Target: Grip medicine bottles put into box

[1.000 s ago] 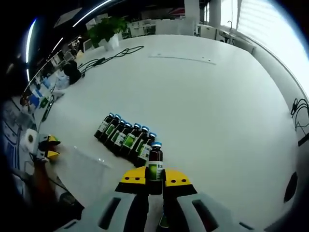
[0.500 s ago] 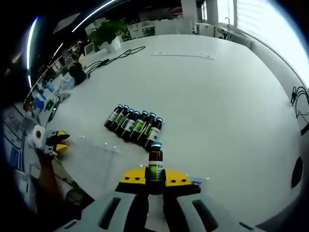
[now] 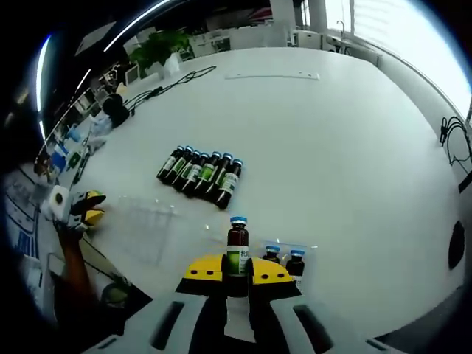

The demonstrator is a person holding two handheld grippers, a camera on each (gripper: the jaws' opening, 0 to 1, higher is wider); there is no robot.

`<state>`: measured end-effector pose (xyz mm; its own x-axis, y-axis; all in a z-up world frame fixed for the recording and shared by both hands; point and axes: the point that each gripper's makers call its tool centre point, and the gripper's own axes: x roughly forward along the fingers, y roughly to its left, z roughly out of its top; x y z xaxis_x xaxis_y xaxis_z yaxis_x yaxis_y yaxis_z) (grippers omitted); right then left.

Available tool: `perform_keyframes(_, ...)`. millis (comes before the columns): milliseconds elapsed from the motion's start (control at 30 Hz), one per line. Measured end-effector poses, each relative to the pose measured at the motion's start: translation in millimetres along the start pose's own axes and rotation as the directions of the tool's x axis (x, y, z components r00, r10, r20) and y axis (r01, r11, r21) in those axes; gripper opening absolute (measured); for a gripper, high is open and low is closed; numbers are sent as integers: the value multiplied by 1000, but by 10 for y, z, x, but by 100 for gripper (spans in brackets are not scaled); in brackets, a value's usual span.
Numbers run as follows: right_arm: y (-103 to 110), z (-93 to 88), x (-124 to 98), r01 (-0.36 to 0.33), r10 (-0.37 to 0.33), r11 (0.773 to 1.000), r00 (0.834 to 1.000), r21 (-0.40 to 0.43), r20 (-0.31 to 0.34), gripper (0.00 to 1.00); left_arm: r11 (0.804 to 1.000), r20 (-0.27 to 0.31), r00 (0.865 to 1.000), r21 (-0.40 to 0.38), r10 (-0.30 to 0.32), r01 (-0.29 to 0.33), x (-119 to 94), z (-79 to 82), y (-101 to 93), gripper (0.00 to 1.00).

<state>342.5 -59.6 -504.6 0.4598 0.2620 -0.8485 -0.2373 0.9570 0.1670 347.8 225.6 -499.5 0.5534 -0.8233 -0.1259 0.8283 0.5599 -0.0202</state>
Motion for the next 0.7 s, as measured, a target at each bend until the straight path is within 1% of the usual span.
perform_keyframes(267, -16, -125, 35, 8, -8, 1000, 1000, 7, -23, 7, 1000, 0, 1000, 0, 0, 0, 0, -1, -2, 13)
perform_keyframes(333, -15, -123, 36, 11, -11, 1000, 1000, 4, -17, 7, 1000, 0, 1000, -1, 0, 0, 0, 0, 0, 13)
perform_keyframes(567, -4, -181, 43, 5, -5, 1000, 999, 11, -35, 7, 1000, 1, 1000, -1, -1, 1, 0, 3, 3, 13)
perform_keyframes(700, 1, -180, 38, 7, -6, 1000, 999, 11, -32, 7, 1000, 1, 1000, -1, -1, 1, -1, 3, 5, 13)
